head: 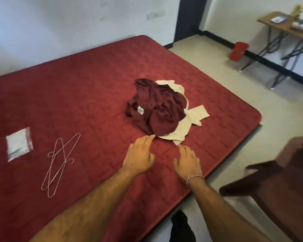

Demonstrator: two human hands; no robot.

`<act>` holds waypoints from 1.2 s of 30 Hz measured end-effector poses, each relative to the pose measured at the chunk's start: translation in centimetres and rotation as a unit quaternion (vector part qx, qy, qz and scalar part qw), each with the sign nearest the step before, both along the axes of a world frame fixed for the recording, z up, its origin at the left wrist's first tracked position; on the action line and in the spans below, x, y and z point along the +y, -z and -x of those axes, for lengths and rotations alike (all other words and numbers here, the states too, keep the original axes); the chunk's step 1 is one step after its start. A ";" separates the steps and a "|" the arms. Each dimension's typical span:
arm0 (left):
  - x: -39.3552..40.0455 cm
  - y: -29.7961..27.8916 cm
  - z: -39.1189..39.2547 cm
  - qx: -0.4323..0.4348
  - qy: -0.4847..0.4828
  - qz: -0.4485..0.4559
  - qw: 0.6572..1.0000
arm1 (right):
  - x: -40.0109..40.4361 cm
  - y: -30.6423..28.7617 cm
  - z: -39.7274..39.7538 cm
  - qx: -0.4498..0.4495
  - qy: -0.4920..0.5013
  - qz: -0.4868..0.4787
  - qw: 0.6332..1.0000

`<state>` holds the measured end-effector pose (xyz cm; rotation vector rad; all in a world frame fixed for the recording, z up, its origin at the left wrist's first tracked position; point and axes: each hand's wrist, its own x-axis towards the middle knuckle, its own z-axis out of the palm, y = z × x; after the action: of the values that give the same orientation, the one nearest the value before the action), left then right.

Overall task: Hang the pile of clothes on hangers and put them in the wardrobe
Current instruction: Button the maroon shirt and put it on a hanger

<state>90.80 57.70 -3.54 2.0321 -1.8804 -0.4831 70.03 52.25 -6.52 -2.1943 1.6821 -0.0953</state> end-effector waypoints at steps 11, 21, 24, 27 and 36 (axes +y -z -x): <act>-15.4 12.0 0.6 0.035 -0.187 -0.152 0.970 | -21.5 19.3 -7.8 0.077 -0.220 -0.134 0.963; -15.5 14.5 0.5 0.102 -0.274 -0.202 0.935 | -26.5 24.6 -11.0 0.072 -0.311 -0.147 0.936; -14.7 14.5 0.2 0.167 -0.366 -0.215 0.890 | -25.9 21.8 -10.9 -0.069 -0.272 -0.203 0.938; -15.2 13.9 -0.1 0.321 -0.491 -0.201 0.785 | -24.7 17.2 -10.3 -0.238 -0.189 -0.256 0.918; -16.6 8.6 -0.1 0.598 -0.607 -0.025 0.523 | -17.7 3.9 -9.1 -0.426 -0.163 -0.450 0.768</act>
<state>90.94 41.14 -12.12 1.5908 0.4497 -1.0148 79.09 34.51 -10.38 -1.3035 0.5833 -0.1294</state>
